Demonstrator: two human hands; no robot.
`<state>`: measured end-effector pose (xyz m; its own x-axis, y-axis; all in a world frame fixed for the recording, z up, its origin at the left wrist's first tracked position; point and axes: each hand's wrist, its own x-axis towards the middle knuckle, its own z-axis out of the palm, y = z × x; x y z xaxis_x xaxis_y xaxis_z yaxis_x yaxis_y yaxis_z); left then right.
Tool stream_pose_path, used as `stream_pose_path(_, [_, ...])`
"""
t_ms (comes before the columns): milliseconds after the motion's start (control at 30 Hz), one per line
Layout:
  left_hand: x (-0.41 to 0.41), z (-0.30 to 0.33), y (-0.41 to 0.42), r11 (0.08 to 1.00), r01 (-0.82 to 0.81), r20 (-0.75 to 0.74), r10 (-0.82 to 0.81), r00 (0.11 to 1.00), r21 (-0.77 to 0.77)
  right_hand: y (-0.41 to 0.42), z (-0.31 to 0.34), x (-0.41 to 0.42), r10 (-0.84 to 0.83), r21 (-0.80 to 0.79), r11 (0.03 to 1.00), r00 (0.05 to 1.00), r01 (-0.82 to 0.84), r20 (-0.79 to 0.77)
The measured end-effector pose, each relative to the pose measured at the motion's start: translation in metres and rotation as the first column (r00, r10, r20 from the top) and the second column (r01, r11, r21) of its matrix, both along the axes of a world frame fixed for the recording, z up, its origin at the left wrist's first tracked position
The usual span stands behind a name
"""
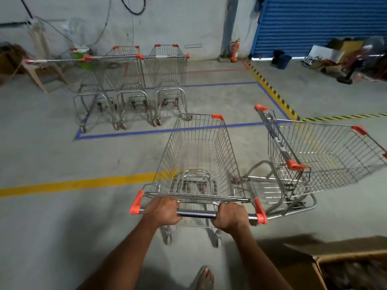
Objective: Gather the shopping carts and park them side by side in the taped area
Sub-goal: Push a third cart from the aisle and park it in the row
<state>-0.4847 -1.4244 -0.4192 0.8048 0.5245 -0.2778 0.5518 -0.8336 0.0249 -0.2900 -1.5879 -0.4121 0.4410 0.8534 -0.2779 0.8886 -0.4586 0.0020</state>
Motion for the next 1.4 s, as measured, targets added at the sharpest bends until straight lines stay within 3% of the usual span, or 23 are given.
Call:
stream_pose_path(200, [0.072,-0.003,0.084,0.992,-0.12,-0.031,0.121,0.992,0.026,0.092,0.0,0.07,-0.024,0.016,1.0,0.999,0.025,-0.049])
stream_pose_path(533, [0.191,-0.01,0.237,0.991,-0.091,-0.016,0.089,0.996,-0.099,0.231,-0.01,0.188,-0.009,0.008,1.0,1.0,0.009,-0.004])
stream_pose_path(933, [0.335,-0.003,0.425,0.988,0.018,0.014,-0.016,1.0,-0.153,0.408,-0.004,0.315,-0.149,-0.015,0.989,0.988,0.15,0.04])
stream_pose_path(1400, [0.509,-0.006,0.61,0.987,0.043,0.02,-0.041,0.999,-0.158,0.592,-0.009,0.495,-0.114,-0.024,0.993,0.992,0.115,0.051])
